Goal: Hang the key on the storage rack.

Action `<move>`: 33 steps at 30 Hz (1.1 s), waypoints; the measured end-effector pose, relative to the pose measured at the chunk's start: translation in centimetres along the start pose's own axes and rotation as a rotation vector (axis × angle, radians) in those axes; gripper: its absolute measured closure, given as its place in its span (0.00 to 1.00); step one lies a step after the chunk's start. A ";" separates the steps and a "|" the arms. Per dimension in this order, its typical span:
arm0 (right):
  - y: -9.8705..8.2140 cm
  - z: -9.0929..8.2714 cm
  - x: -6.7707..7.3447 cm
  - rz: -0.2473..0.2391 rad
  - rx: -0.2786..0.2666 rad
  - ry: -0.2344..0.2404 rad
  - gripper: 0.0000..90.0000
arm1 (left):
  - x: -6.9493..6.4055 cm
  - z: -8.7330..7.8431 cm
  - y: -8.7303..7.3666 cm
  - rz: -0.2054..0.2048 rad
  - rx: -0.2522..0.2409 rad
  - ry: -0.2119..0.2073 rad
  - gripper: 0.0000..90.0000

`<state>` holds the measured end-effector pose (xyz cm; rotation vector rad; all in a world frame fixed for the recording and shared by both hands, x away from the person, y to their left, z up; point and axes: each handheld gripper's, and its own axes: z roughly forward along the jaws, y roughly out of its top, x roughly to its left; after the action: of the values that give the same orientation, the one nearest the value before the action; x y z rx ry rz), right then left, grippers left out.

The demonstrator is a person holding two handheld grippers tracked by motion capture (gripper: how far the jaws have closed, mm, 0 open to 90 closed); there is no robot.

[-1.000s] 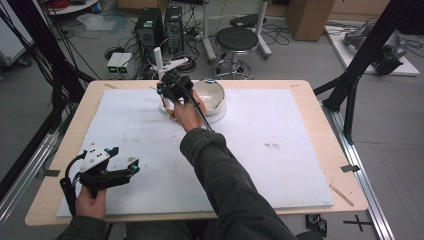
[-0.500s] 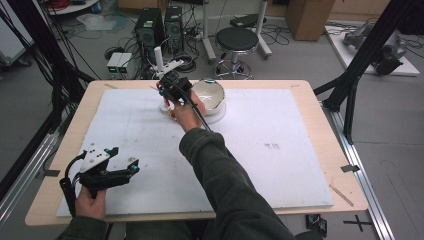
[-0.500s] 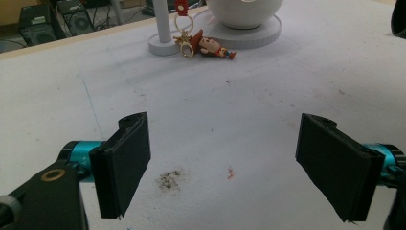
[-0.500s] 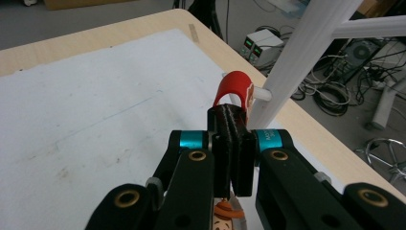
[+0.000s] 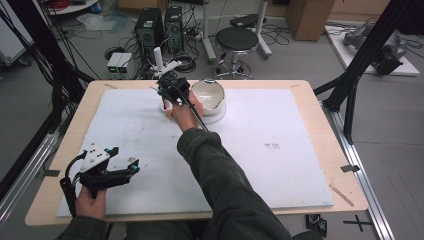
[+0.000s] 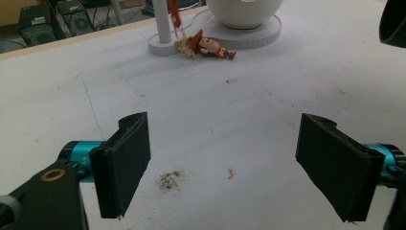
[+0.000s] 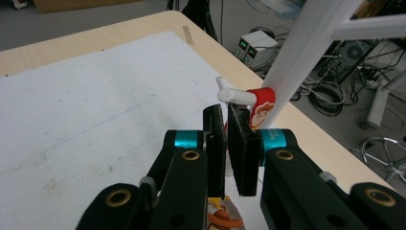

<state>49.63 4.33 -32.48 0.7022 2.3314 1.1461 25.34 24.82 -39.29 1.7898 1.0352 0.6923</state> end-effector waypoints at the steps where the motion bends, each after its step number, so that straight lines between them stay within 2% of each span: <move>1: -0.1 0.1 0.0 0.005 0.007 0.001 0.94 | 0.0 0.0 0.0 0.000 0.000 0.000 0.22; 9: -0.3 -0.2 -0.4 0.021 0.006 0.038 0.90 | 0.1 0.0 0.0 -0.004 -0.001 0.001 0.22; 12: -0.6 -0.5 -0.7 0.040 0.005 0.063 0.87 | 0.1 0.1 0.0 -0.001 0.002 0.000 0.22; 18: -1.3 -1.5 -2.0 0.127 -0.021 0.141 0.81 | 0.1 0.2 0.0 -0.005 0.004 0.005 0.22; 20: -1.5 -2.0 -2.5 0.143 -0.031 0.170 0.78 | 0.2 0.2 0.0 -0.008 0.004 0.007 0.22; 22: -1.8 -2.6 -2.8 0.147 -0.040 0.179 0.77 | 0.2 0.2 0.0 -0.009 0.005 0.009 0.22; 25: -2.9 -3.4 -3.5 0.170 -0.068 0.196 0.75 | 0.1 0.3 0.1 -0.007 0.005 0.008 0.22; 27: -3.7 -3.9 -4.1 0.187 -0.053 0.205 0.72 | 0.0 0.4 0.1 -0.004 0.009 0.005 0.22; 30: -4.9 -4.7 -4.9 0.196 -0.073 0.210 0.71 | 0.0 0.5 0.1 -0.006 0.008 0.003 0.22; 33: -6.0 -5.4 -5.8 0.229 -0.059 0.232 0.67 | 0.1 0.4 0.0 -0.004 0.011 0.004 0.22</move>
<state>49.43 -5.56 -33.37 0.8735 2.4407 1.4598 25.76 24.72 -39.45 1.7957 1.0466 0.6895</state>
